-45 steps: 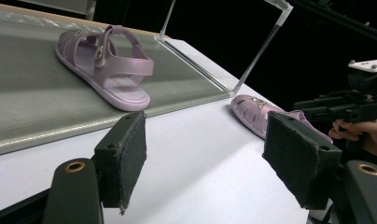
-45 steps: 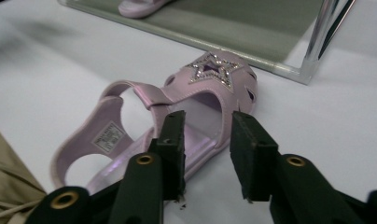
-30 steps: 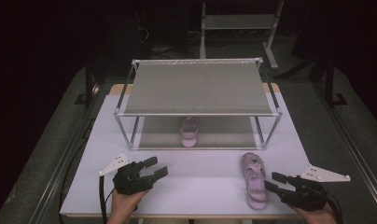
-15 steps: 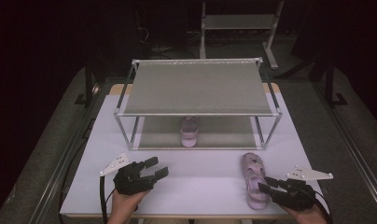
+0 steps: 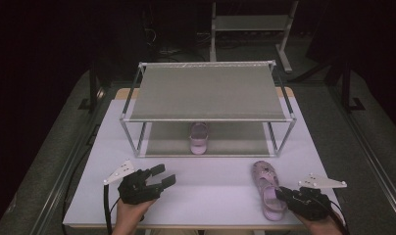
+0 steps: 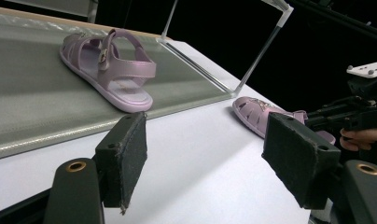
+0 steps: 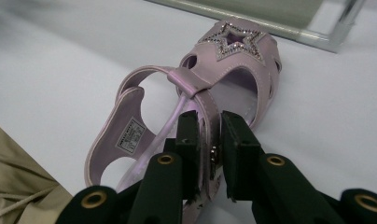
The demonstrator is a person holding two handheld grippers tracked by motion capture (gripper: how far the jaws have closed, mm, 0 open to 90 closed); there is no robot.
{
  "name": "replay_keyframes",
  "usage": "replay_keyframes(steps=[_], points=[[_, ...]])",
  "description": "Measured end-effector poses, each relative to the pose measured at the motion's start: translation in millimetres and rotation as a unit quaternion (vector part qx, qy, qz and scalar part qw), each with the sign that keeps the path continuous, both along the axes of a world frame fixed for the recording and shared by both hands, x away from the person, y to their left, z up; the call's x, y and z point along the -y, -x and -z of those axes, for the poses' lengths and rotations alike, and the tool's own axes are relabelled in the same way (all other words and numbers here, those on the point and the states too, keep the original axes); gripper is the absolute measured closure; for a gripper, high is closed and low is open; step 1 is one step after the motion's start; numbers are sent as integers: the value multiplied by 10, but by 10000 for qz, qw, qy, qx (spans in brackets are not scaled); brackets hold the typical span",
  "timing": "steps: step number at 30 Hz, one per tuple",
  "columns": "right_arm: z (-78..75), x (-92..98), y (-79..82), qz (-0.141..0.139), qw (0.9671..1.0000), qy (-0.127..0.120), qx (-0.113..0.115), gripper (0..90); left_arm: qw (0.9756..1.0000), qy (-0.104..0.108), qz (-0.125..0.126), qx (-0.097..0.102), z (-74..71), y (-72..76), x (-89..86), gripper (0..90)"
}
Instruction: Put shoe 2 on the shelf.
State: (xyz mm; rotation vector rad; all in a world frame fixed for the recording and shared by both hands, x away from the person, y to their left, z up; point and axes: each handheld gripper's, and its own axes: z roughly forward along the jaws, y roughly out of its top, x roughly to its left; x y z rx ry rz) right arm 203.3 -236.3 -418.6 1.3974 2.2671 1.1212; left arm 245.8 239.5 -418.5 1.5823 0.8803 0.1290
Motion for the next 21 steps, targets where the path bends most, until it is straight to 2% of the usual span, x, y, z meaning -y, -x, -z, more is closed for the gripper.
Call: replay_keyframes(steps=[5,11,12,16,18,21], points=[[-9,29,0,85,9999,-150,5,789,10000,7,-3,-1,-1,-2,-10,300],[-28,67,4,153,9989,-430,-48,804,10000,6,-27,7,0,3,-23,298],[-28,77,7,176,9983,-550,-72,807,10000,0,-27,11,-1,4,-25,298],[-38,95,14,199,9977,-647,-83,809,10000,-4,-61,34,-11,6,-39,296],[-31,112,48,239,9956,-897,-103,812,10000,-15,-74,40,-17,8,-58,295],[-23,118,100,258,9946,-1003,-101,813,10000,-33,-62,51,-16,8,-68,295]])
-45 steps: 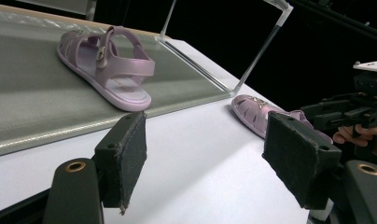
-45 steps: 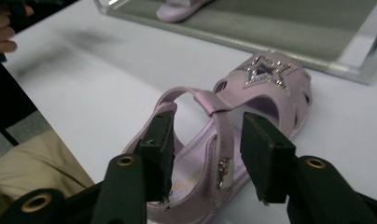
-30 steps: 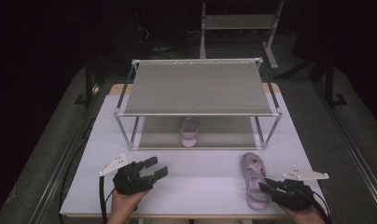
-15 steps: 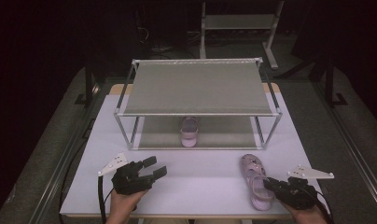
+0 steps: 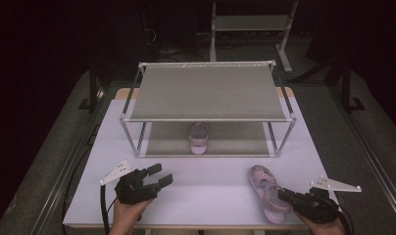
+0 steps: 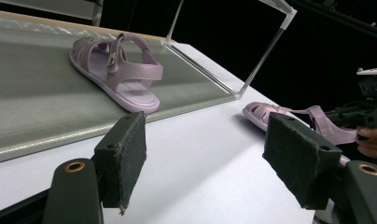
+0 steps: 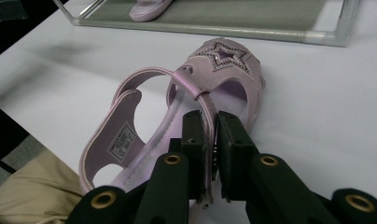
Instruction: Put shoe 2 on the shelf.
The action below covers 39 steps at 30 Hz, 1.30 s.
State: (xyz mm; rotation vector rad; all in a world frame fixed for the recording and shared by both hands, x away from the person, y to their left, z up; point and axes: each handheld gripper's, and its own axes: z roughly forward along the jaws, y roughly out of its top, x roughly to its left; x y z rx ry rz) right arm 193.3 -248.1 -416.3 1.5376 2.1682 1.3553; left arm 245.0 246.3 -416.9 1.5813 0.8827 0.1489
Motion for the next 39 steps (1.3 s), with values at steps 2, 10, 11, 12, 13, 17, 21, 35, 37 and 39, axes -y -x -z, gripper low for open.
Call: replay_keyframes(steps=[2,10,11,12,13,17,21,35,37,39], points=[[9,3,31,26,10000,-66,-12,815,10000,-13,-4,4,-2,3,1,294],[10,22,46,149,9990,-419,5,817,10000,-12,7,22,-4,15,13,295],[13,21,43,146,9988,-477,-8,817,10000,12,4,0,-1,9,12,295],[13,21,43,146,9988,-477,-8,817,10000,12,4,0,-1,9,12,295],[21,15,46,150,9985,-529,-8,817,10000,25,5,-23,0,6,9,295],[18,-7,53,132,9980,-624,-29,817,10000,-4,9,-9,2,5,11,294],[4,-26,48,125,9965,-830,-10,817,10000,7,8,8,-2,8,12,295],[-50,-154,-17,42,9943,-1066,45,817,10000,-12,-6,20,0,-2,-3,295],[-57,-175,-29,15,9941,-1080,56,817,10000,-14,-5,24,0,-3,-2,295],[-62,-188,-35,13,9939,-1100,54,817,10000,-11,-6,17,1,-2,1,294]])
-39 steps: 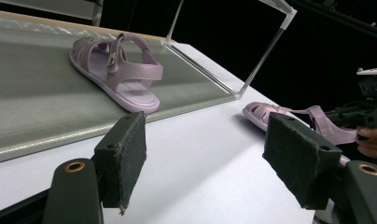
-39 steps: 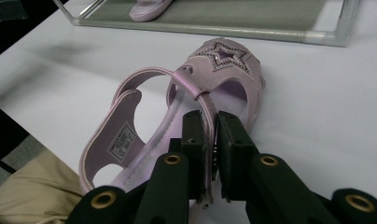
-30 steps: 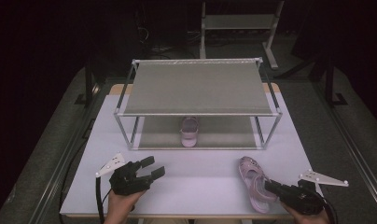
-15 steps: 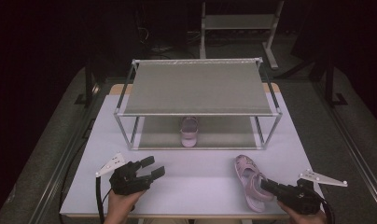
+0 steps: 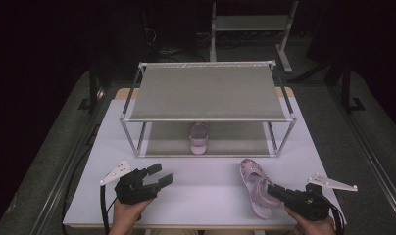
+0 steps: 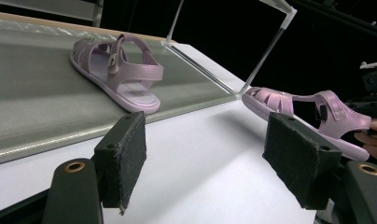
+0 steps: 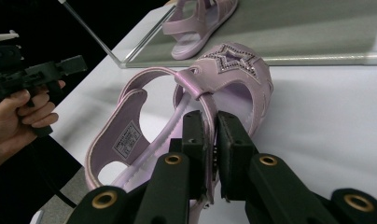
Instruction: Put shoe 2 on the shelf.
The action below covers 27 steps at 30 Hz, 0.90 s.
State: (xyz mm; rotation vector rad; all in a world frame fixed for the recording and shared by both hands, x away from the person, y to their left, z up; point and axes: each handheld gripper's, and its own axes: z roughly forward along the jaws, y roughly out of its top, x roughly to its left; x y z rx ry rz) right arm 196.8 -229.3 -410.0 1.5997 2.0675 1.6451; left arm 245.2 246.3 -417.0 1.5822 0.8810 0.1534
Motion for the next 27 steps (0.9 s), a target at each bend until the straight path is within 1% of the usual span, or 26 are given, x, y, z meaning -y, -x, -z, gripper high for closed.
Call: replay_keyframes(steps=[4,8,16,27], points=[[-20,-56,-31,-55,10000,-32,35,817,10000,10,-42,-22,7,-6,5,283],[-26,-80,-52,-85,9999,-80,22,817,10000,15,-45,-12,1,-12,3,280],[-13,-154,-107,-58,9998,-171,-15,817,9999,-20,-101,-12,1,-21,-10,253],[-42,-254,-191,-91,9998,-192,49,817,10000,-24,-76,-1,0,-28,3,246]])
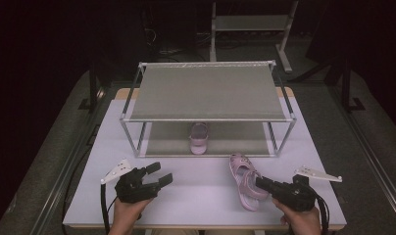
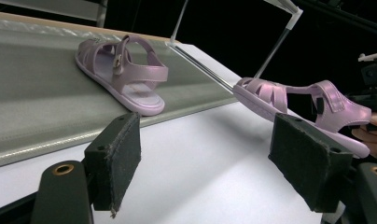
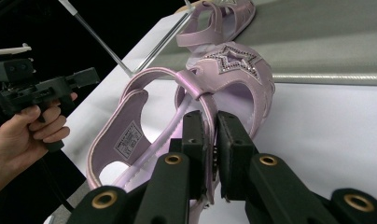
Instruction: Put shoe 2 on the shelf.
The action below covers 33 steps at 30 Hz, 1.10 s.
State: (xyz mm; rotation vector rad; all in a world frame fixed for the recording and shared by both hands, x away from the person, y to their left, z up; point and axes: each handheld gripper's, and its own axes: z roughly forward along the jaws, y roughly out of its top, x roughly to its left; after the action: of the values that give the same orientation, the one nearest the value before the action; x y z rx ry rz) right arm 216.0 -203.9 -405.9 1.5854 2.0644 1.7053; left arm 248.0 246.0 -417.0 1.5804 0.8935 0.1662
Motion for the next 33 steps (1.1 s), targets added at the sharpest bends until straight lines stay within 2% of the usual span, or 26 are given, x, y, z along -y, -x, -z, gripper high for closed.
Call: replay_keyframes(steps=[19,33], points=[[-39,-93,-97,43,9999,-91,23,817,10000,13,17,5,-9,13,-7,238],[-111,-223,-228,46,10000,-42,75,817,10000,37,11,28,-17,15,-21,238]])
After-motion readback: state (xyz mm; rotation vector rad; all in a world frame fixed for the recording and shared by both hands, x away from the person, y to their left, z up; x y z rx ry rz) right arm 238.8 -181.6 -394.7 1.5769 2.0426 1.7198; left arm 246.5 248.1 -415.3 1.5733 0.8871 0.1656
